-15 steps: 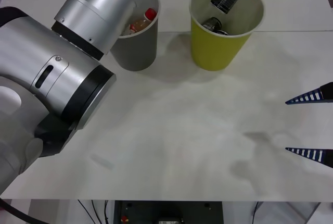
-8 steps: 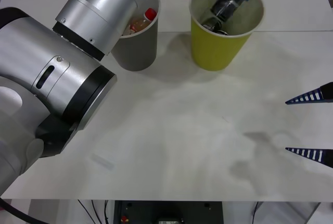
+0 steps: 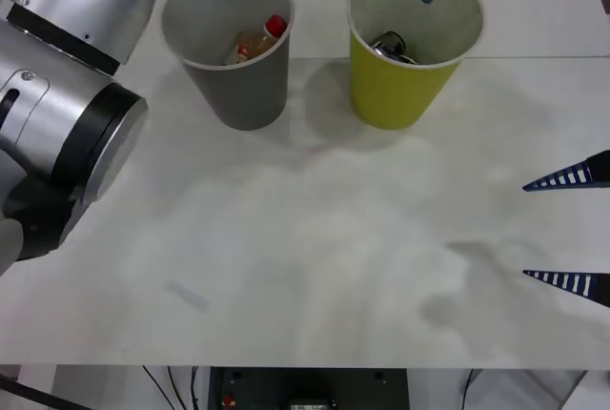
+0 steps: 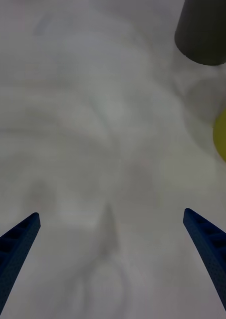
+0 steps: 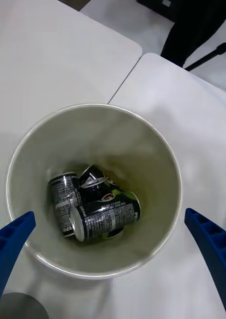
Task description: Put the can into the green bin and the plastic bottle into the gray bin
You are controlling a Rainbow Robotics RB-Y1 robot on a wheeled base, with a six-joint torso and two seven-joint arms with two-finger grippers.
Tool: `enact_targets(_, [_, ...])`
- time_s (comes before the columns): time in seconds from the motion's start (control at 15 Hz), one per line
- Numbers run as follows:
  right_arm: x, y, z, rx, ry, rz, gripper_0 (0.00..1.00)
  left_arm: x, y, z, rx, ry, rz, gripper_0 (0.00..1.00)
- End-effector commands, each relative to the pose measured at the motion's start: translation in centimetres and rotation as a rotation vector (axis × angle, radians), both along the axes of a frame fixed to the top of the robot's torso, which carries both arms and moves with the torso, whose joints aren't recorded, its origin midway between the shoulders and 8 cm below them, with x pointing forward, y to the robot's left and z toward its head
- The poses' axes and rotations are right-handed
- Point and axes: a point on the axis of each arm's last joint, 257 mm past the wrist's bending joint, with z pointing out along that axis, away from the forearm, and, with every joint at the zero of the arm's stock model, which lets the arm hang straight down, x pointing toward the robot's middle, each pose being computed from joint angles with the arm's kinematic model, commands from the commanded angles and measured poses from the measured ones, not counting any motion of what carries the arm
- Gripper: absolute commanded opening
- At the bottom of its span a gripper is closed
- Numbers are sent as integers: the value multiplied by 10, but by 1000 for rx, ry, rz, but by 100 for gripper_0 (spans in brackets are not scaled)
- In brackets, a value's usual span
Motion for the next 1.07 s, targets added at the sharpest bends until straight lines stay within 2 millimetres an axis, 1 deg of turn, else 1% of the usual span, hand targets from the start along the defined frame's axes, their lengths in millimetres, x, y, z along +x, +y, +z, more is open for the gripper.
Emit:
enact_targets(0.07, [0, 0, 0, 0, 0, 0, 100, -15, 38, 10, 5, 15, -38, 100])
enact_targets(0.13, [0, 0, 0, 0, 0, 0, 100, -21, 48, 9, 9, -2, -46, 100])
enact_targets(0.27, [0, 0, 0, 0, 0, 0, 100, -40, 76, -2, 37, -51, -65, 100])
enact_targets(0.47, [0, 0, 0, 0, 0, 0, 100, -68, 111, -13, 7, -88, -53, 100])
enact_targets(0.53, [0, 0, 0, 0, 0, 0, 100, -73, 121, -17, -2, -100, -55, 100])
enact_targets(0.6, [0, 0, 0, 0, 0, 0, 100, -79, 137, -23, -7, -119, -57, 100])
enact_targets(0.8, [0, 0, 0, 0, 0, 0, 100, -93, 169, -39, 3, -150, -53, 100])
enact_targets(1.07, [0, 0, 0, 0, 0, 0, 100, -107, 206, -59, 59, -187, -47, 100])
